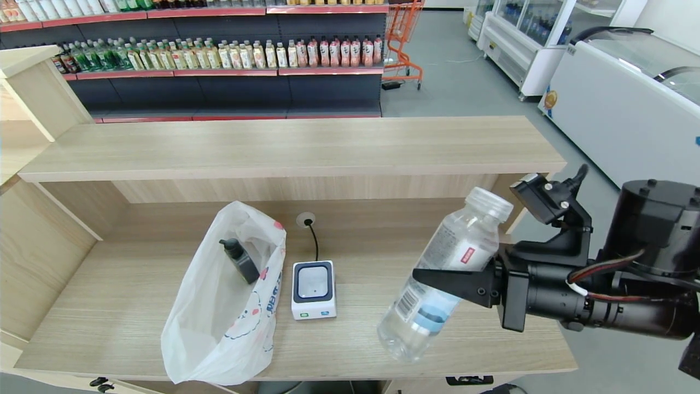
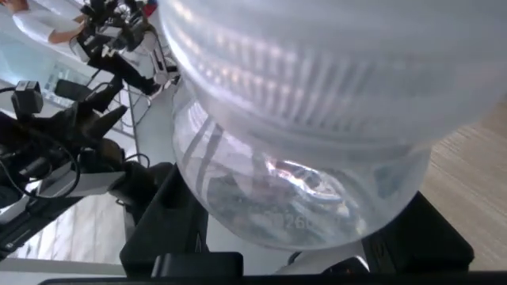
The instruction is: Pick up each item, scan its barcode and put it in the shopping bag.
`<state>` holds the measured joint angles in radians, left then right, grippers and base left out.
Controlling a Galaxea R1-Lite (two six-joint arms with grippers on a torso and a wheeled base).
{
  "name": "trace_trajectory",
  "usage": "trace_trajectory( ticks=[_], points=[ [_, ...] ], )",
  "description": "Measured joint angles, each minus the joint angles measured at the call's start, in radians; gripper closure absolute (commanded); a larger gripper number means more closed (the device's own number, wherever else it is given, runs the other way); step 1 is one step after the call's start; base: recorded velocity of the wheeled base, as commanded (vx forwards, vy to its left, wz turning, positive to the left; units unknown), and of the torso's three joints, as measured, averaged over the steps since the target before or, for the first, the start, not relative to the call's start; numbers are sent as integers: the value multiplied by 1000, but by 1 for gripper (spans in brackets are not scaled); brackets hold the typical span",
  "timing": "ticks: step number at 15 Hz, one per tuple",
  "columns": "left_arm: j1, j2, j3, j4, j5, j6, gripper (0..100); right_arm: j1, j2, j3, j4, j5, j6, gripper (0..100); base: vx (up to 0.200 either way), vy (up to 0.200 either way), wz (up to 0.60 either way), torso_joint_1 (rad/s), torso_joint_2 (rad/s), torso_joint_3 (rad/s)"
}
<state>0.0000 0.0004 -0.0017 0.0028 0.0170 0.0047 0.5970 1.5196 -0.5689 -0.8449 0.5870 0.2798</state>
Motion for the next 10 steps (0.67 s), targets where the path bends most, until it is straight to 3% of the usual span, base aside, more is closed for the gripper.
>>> trace_trajectory(
  ticks=[10],
  points=[
    [0, 0, 0, 0, 0, 0, 0, 136, -84, 37, 71, -39, -10, 100, 0, 0, 0, 0, 0, 0]
  ],
)
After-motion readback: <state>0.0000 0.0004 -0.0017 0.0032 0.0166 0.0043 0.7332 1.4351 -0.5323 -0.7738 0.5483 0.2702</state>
